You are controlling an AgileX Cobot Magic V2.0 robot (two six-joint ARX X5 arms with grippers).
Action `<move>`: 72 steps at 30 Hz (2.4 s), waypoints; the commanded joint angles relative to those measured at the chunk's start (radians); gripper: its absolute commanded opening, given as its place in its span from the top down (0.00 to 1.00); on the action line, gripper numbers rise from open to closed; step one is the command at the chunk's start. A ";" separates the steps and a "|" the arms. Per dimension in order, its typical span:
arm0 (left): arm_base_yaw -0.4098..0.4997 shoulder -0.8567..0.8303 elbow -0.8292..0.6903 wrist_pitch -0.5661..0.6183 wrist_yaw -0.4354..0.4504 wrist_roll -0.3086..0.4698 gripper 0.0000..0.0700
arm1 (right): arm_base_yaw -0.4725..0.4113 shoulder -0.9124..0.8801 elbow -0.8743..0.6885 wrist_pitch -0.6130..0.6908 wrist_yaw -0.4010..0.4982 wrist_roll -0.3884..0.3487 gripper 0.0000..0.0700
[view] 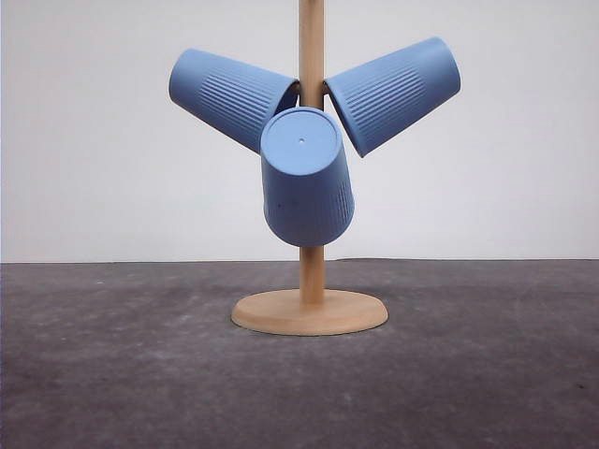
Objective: Place three cups
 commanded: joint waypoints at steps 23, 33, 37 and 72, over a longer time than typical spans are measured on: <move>-0.001 -0.002 -0.013 0.015 -0.001 0.006 1.00 | -0.002 0.001 -0.003 0.010 0.001 0.007 0.98; -0.001 -0.002 -0.013 0.015 -0.001 0.006 1.00 | -0.002 0.001 -0.003 0.010 0.001 0.007 0.98; -0.001 -0.002 -0.013 0.015 -0.001 0.006 1.00 | -0.002 0.001 -0.003 0.010 0.001 0.007 0.98; -0.001 -0.002 -0.013 0.015 -0.001 0.006 1.00 | -0.002 0.001 -0.003 0.010 0.001 0.007 0.98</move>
